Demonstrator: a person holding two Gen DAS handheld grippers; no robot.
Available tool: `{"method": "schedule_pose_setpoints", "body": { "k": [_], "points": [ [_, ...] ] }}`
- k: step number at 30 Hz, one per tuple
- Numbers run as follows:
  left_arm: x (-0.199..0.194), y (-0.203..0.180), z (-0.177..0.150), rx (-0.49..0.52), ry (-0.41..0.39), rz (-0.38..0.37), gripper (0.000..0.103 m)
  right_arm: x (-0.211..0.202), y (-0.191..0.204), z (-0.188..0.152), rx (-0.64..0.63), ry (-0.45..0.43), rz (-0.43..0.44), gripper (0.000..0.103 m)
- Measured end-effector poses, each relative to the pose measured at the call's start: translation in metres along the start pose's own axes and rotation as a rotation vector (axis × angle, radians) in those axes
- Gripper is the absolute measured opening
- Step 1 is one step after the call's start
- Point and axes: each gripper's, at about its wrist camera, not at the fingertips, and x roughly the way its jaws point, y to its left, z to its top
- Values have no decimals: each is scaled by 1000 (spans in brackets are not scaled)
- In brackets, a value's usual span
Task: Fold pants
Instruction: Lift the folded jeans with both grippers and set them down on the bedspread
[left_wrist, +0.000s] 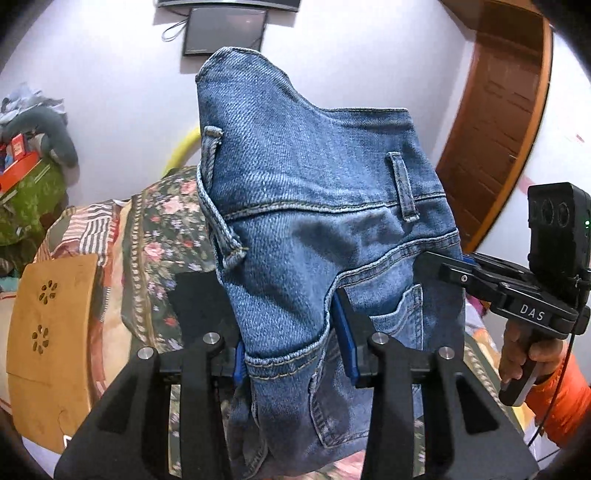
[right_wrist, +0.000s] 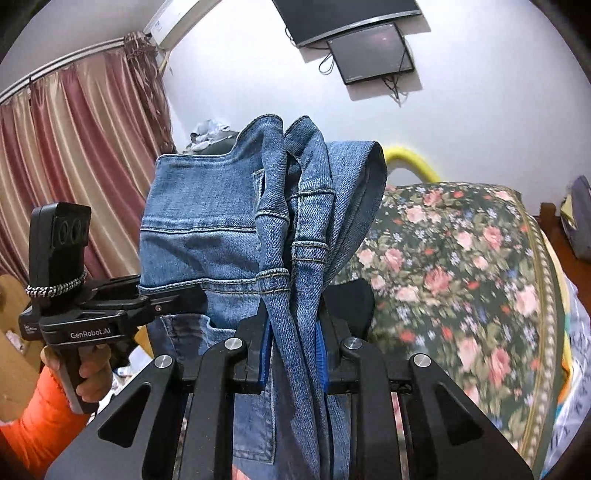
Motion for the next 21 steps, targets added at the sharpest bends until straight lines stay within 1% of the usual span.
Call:
{"method": "schedule_pose_setpoints", "body": {
  "k": [1, 3, 4, 7, 11, 15, 17, 18, 19, 20, 21],
  "points": [
    [10, 11, 2, -10, 7, 14, 39, 15, -2, 3, -1, 13, -5, 18],
    [28, 24, 2, -22, 25, 38, 39, 32, -4, 2, -3, 35, -11, 18],
    [37, 29, 1, -29, 34, 47, 39, 48, -7, 1, -2, 55, -15, 18],
    [72, 55, -6, -60, 64, 65, 39, 79, -14, -2, 6, 106, -24, 18],
    [108, 80, -15, -90, 102, 89, 39, 121, -29, -8, 50, 167, -23, 18],
    [142, 98, -19, -130, 146, 115, 39, 153, -39, -14, 50, 200, -60, 18],
    [158, 105, -23, -132, 178, 126, 41, 166, -44, -16, 62, 211, -98, 19],
    [164, 108, -25, -131, 195, 148, 43, 170, -47, -17, 62, 212, -136, 23],
    [167, 110, -27, -129, 213, 199, 46, 168, -47, -18, 53, 194, -169, 25],
    [168, 114, -28, -135, 213, 260, 46, 164, -48, -18, 40, 165, -194, 25],
    [165, 117, -30, -143, 201, 305, 46, 155, -48, -17, 20, 138, -207, 26]
  ]
}}
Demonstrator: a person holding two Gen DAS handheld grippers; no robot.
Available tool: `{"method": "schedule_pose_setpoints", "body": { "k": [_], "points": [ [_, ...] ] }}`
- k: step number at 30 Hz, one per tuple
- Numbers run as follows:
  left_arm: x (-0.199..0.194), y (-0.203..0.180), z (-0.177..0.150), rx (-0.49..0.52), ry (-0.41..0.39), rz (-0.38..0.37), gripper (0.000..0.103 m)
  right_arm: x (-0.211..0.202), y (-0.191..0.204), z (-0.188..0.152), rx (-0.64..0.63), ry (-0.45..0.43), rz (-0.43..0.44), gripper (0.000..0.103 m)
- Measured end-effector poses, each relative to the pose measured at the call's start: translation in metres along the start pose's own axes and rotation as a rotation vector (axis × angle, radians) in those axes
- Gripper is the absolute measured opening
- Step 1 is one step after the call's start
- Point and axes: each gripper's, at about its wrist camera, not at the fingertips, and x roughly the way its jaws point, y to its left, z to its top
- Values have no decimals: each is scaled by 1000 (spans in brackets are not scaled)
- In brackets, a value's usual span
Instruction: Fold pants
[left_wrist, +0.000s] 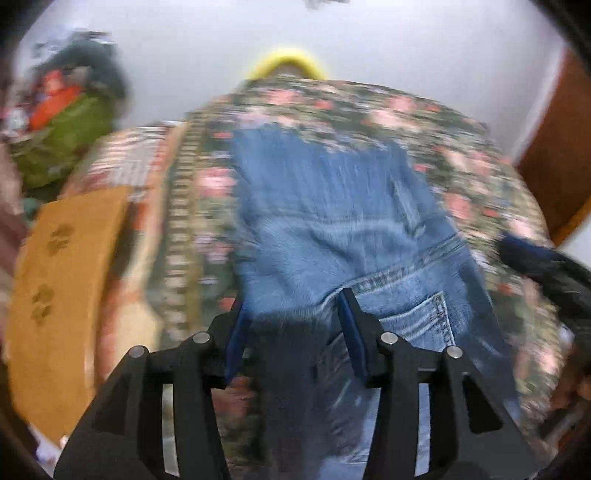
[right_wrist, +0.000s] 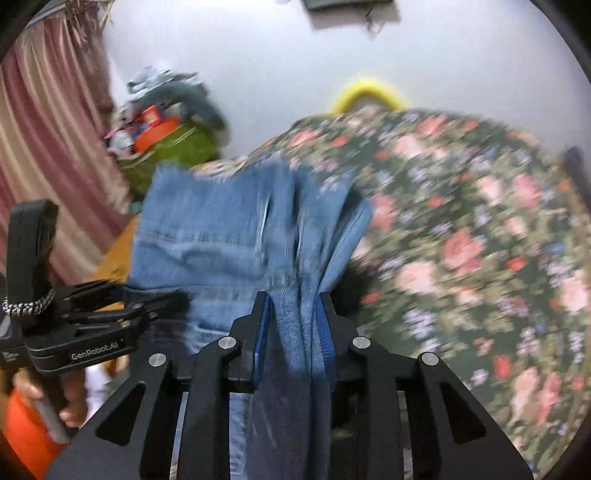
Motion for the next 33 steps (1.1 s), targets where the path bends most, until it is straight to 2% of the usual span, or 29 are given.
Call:
{"method": "schedule_pose_setpoints", "body": {
  "k": [1, 2, 4, 6, 11, 18, 23, 28, 30, 31, 32, 33],
  "points": [
    [-5, 5, -2, -16, -15, 4, 47, -7, -1, 0, -6, -7, 4, 31],
    [-12, 10, -4, -37, -24, -26, 47, -15, -2, 1, -10, -8, 14, 33],
    [-34, 14, -10, -60, -47, -71, 47, -32, -2, 1, -23, -20, 20, 34],
    [-55, 16, -12, -49, -85, -67, 47, -60, 3, -1, -55, -53, 21, 34],
    [-145, -4, -27, -4, -210, -74, 47, -122, 19, -6, -87, -157, 51, 34],
    [-283, -30, -61, 24, -417, -114, 47, -242, 65, -21, -147, -362, 106, 34],
    [-367, -51, -100, 54, -564, -71, 47, -307, 95, -44, -187, -460, 121, 34],
    [-422, -72, -147, 83, -671, -40, 48, -359, 122, -72, -237, -551, 110, 34],
    [-437, -78, -164, 74, -703, -28, 52, -371, 130, -83, -245, -568, 110, 34],
    [-444, -81, -172, 66, -718, -23, 60, -374, 132, -87, -247, -572, 109, 37],
    [-450, -82, -180, 61, -728, -24, 71, -377, 134, -92, -247, -576, 108, 39],
    [-455, -85, -187, 55, -739, -24, 77, -379, 135, -96, -242, -580, 106, 48]
  ]
}}
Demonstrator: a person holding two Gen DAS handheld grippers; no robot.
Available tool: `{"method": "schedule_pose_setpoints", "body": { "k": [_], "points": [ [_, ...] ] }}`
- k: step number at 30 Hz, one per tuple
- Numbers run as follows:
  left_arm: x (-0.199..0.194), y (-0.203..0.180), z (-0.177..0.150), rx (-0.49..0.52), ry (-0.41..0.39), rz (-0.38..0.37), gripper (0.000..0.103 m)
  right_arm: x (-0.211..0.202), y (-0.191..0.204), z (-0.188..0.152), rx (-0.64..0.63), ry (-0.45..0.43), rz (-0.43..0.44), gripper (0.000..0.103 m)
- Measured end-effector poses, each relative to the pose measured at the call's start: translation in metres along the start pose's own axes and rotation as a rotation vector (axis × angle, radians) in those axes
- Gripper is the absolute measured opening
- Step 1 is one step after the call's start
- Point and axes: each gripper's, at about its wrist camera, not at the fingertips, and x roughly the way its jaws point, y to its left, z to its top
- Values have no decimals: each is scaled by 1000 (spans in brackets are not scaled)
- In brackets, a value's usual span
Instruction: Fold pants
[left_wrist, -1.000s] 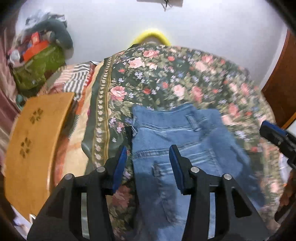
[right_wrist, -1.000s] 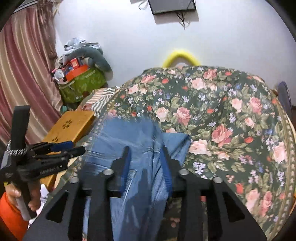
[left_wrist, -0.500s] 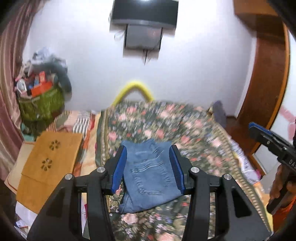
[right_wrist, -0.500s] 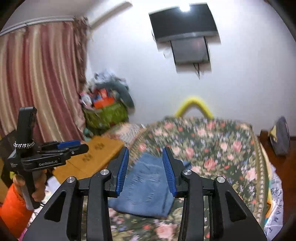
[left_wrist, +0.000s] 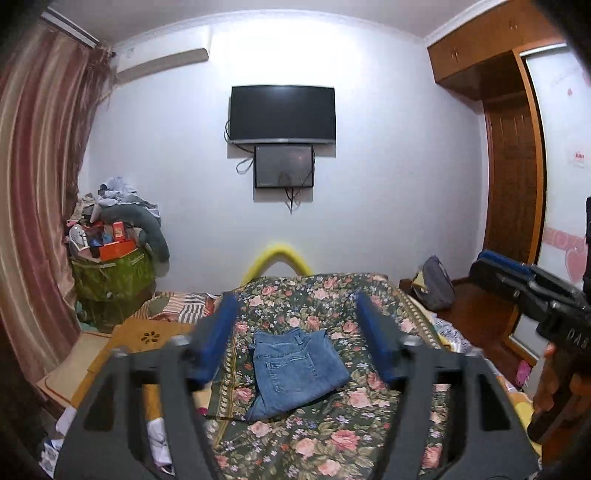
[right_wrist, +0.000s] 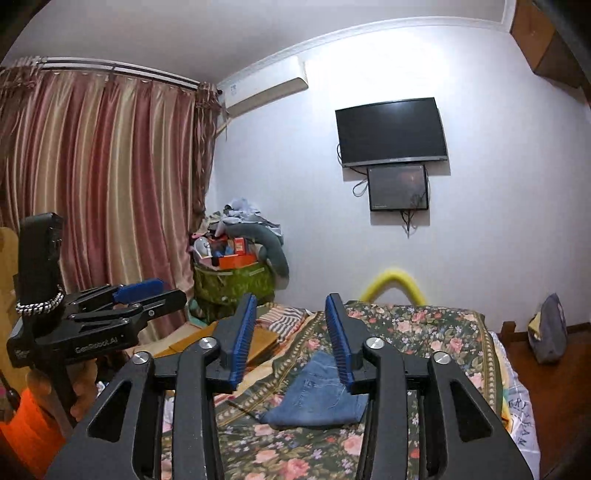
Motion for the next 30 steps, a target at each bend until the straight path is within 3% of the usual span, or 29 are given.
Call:
{"method": "schedule_pose_setpoints", "body": {
  "k": [2, 4, 8, 30],
  "points": [
    [-13, -4, -4, 0, -19, -1, 92, -6, 4, -6, 12, -9, -23, 65],
    [-21, -7, -7, 6, -23, 12, 98, -9, 5, -10, 15, -9, -50, 86],
    [-32, -6, -9, 0, -41, 23, 103, -16, 8, -11, -3, -9, -105, 103],
    [-37, -10, -24, -6, -24, 21, 103, -29, 7, -28, 15, 22, -138, 103]
  ]
}}
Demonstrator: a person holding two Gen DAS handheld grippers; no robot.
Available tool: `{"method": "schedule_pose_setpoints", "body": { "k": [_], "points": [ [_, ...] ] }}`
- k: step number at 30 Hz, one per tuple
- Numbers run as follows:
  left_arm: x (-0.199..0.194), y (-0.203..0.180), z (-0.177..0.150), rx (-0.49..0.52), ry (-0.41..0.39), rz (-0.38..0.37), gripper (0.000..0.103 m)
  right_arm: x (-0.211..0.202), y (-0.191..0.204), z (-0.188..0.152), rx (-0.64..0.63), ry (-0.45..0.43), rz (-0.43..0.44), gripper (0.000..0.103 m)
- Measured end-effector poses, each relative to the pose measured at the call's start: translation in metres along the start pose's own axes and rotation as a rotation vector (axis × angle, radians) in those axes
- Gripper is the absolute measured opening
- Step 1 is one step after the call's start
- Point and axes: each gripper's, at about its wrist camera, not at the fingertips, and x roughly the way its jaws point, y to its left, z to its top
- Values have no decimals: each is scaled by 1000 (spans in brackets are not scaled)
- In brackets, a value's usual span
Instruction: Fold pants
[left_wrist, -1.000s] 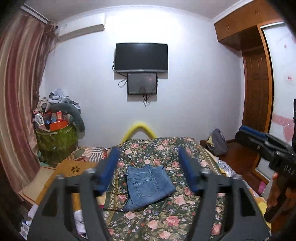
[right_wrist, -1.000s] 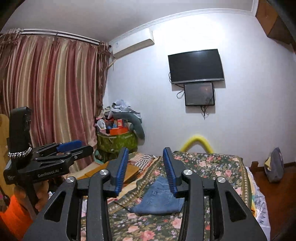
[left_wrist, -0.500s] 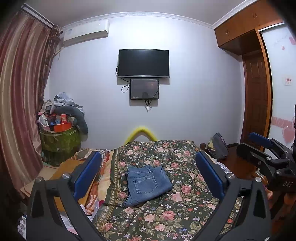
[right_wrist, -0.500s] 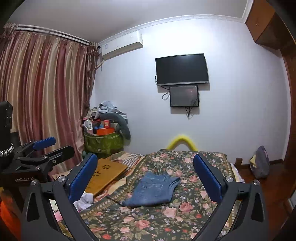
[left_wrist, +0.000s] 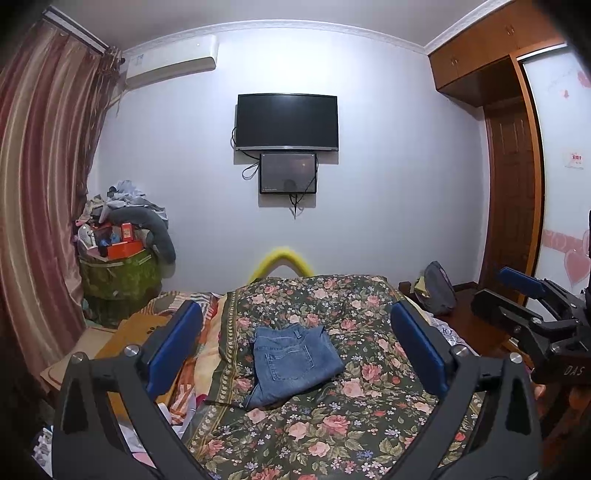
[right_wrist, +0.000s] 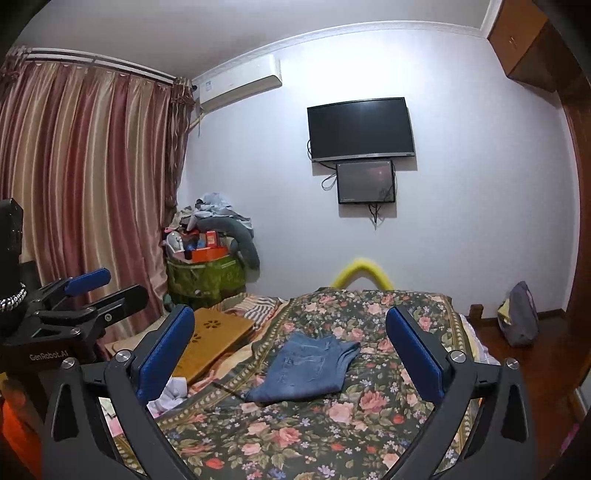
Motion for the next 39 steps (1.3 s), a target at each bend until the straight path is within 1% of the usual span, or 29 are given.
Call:
{"method": "schedule_pose_setpoints", "body": {
  "k": [13, 39],
  "points": [
    [6, 3, -4, -9, 15, 4, 103, 1, -4, -4, 13, 26, 0, 103],
    [18, 7, -9, -21, 43, -25, 103, 6, -6, -4, 23, 46, -11, 103]
  ]
}}
